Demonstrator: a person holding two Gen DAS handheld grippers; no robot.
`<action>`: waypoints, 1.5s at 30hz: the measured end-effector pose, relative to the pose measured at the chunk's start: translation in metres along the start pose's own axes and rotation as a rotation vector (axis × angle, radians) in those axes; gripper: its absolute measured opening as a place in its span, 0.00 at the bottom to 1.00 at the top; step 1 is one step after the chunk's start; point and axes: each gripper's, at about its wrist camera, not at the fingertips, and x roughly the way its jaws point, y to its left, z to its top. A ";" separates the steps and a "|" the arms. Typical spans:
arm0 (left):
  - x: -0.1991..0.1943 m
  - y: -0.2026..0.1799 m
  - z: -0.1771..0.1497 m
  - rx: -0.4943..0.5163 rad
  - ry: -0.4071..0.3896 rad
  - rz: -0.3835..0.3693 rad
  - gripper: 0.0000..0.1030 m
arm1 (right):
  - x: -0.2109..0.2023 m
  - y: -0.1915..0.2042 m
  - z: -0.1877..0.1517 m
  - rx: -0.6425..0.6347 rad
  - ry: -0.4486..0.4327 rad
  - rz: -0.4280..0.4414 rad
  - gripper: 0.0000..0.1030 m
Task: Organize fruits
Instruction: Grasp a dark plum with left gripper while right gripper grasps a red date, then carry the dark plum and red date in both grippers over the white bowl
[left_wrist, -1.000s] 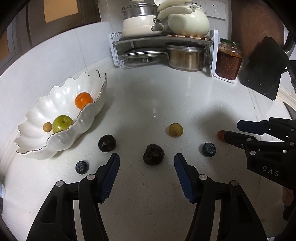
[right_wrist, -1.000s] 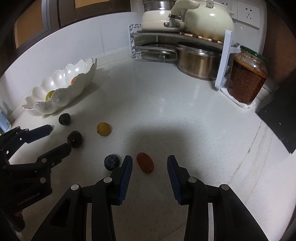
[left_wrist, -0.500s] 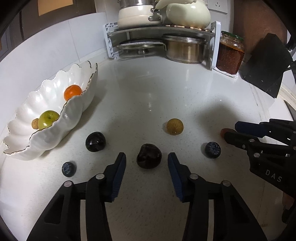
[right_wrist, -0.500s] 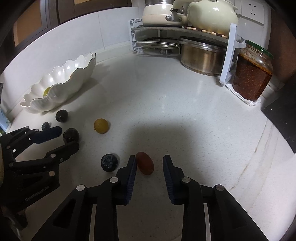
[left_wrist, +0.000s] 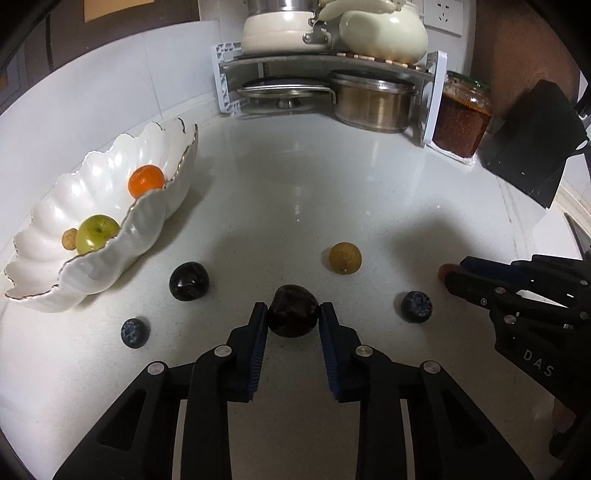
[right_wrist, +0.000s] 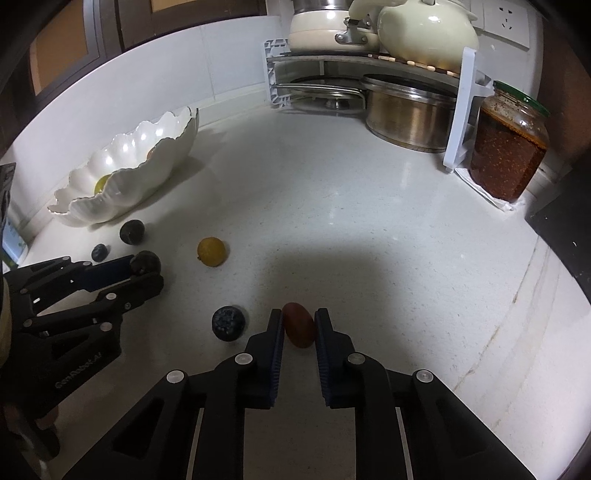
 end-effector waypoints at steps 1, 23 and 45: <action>-0.002 0.000 0.000 -0.004 -0.002 -0.002 0.28 | -0.002 0.000 0.000 -0.002 -0.003 -0.001 0.18; -0.077 0.020 0.006 -0.093 -0.119 0.060 0.28 | -0.061 0.035 0.025 -0.065 -0.148 0.049 0.18; -0.152 0.065 -0.006 -0.207 -0.252 0.203 0.28 | -0.104 0.096 0.052 -0.163 -0.300 0.142 0.18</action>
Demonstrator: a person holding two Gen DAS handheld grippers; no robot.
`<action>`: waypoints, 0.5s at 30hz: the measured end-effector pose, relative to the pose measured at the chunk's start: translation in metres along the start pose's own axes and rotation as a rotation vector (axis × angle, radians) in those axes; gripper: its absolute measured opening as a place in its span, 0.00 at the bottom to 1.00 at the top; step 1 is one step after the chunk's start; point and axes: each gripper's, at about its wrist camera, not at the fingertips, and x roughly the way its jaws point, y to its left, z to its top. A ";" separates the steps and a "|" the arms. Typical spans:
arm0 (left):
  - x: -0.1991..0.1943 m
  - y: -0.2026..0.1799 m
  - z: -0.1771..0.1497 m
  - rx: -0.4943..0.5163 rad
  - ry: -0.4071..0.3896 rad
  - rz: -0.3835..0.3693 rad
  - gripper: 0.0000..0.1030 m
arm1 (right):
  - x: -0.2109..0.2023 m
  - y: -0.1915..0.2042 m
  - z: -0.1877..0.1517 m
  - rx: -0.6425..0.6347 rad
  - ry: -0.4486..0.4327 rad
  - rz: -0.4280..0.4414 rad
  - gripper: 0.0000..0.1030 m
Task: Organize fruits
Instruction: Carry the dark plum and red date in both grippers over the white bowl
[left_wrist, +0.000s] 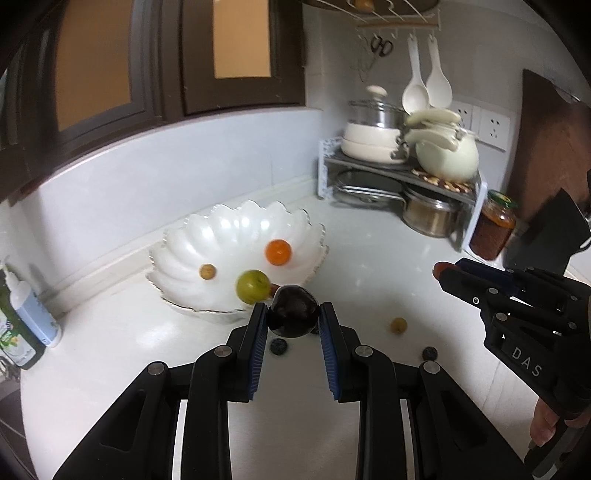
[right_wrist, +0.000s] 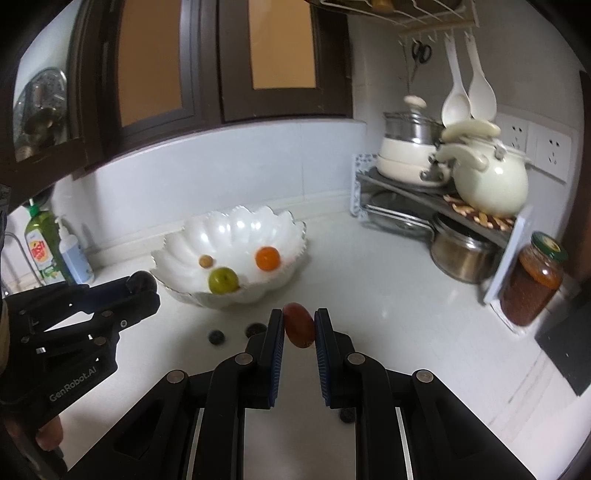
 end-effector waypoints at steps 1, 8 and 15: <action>-0.002 0.003 0.001 -0.002 -0.006 0.007 0.28 | 0.000 0.004 0.003 -0.004 -0.008 0.006 0.18; -0.015 0.018 0.006 0.004 -0.042 0.049 0.28 | 0.000 0.023 0.018 -0.014 -0.048 0.033 0.18; -0.024 0.033 0.014 0.007 -0.074 0.089 0.28 | 0.005 0.035 0.030 -0.006 -0.064 0.054 0.18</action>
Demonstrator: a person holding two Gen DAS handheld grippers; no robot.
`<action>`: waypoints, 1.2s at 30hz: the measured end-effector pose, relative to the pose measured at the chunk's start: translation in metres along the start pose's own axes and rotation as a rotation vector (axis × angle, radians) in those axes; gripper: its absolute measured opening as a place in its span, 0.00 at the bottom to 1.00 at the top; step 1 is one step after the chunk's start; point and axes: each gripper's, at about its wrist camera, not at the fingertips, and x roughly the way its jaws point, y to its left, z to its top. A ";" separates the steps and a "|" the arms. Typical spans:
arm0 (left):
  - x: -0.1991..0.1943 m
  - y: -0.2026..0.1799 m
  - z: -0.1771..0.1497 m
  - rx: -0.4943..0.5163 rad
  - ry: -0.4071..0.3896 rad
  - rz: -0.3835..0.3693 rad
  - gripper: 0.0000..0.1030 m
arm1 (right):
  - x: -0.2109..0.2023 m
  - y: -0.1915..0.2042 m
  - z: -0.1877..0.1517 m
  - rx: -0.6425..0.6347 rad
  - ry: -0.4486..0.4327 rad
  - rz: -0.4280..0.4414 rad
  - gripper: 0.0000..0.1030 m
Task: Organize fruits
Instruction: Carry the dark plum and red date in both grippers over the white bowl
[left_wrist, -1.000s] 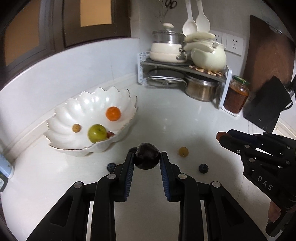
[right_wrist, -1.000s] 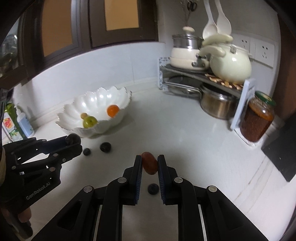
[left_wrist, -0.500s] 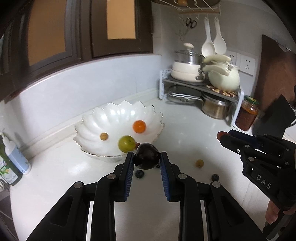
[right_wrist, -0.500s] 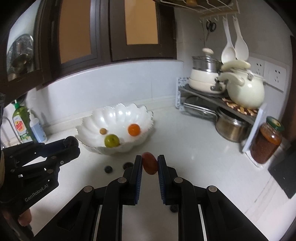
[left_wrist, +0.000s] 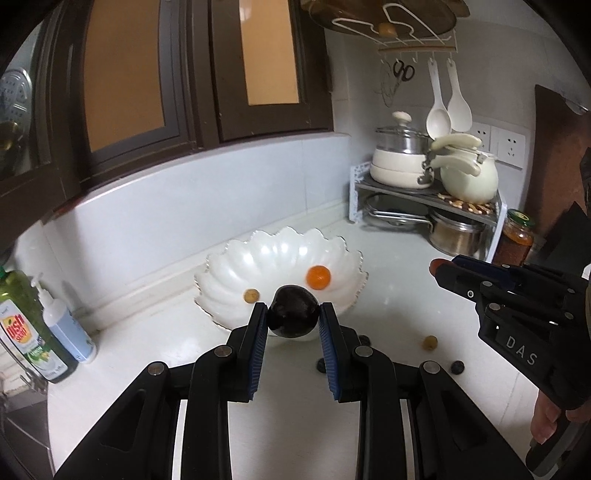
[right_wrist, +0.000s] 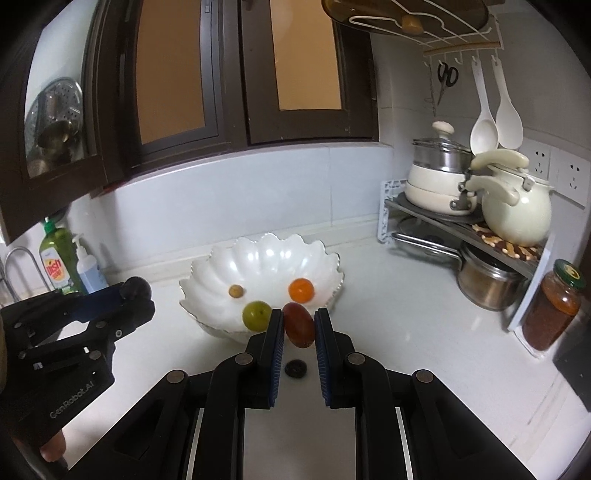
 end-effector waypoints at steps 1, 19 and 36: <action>0.000 0.003 0.001 -0.001 -0.004 0.004 0.28 | 0.001 0.002 0.002 -0.001 -0.004 -0.001 0.18; 0.032 0.040 0.031 -0.029 -0.008 0.052 0.28 | 0.054 0.025 0.037 -0.002 0.022 0.016 0.18; 0.101 0.063 0.057 -0.040 0.076 0.053 0.28 | 0.132 0.033 0.073 -0.027 0.116 0.027 0.18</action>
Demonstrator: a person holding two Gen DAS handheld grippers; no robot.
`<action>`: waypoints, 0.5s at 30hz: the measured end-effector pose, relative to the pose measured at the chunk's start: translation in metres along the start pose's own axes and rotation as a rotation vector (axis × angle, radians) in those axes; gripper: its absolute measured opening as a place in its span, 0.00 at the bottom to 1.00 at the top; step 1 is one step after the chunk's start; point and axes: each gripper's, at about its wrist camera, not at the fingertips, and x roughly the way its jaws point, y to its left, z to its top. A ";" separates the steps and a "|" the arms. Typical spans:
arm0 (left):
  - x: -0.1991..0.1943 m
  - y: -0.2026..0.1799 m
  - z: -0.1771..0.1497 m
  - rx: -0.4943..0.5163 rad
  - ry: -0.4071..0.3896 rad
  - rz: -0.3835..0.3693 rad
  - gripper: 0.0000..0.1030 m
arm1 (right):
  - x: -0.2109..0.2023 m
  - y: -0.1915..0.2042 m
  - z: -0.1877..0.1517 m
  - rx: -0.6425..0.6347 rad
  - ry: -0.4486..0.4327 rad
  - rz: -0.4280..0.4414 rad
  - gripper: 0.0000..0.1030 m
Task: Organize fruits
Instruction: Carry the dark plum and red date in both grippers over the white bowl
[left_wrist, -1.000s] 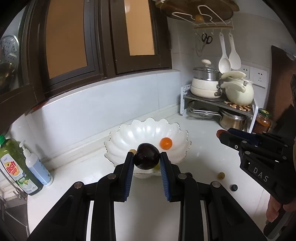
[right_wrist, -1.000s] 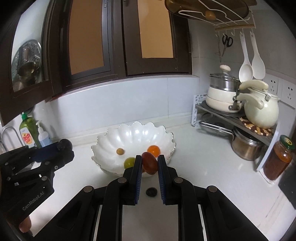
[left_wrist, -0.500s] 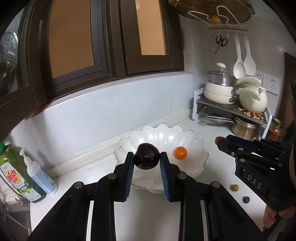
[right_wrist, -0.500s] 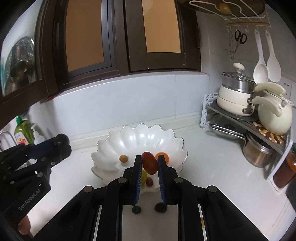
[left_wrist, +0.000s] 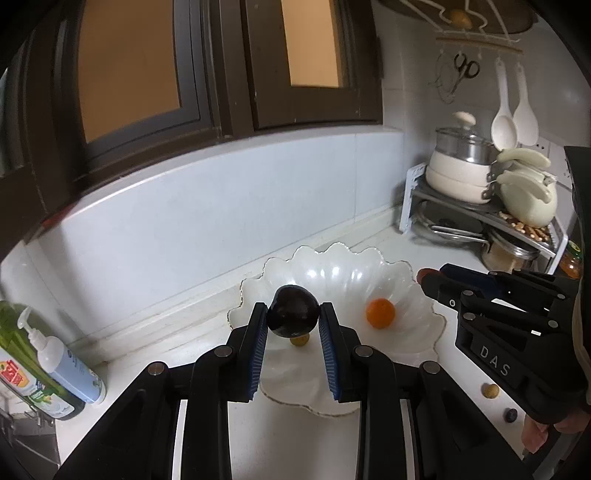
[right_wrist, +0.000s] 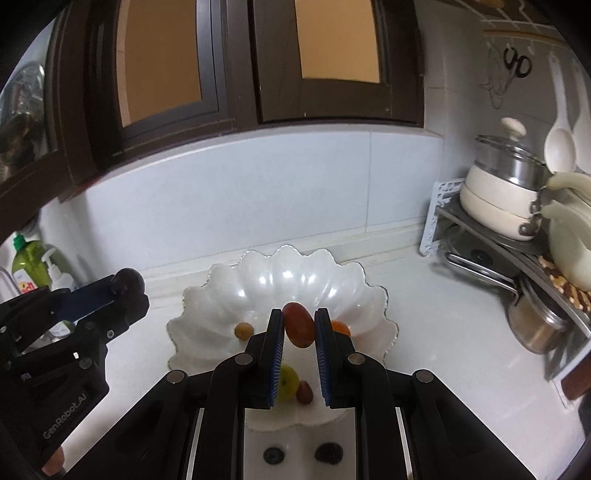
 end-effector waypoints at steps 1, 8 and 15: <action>0.004 0.001 0.001 -0.002 0.007 -0.002 0.28 | 0.005 -0.001 0.002 -0.002 0.007 -0.002 0.18; 0.046 0.005 0.014 -0.013 0.077 -0.018 0.28 | 0.048 -0.007 0.017 -0.004 0.092 0.004 0.18; 0.088 0.010 0.021 -0.049 0.184 -0.062 0.28 | 0.082 -0.012 0.024 -0.006 0.169 -0.006 0.18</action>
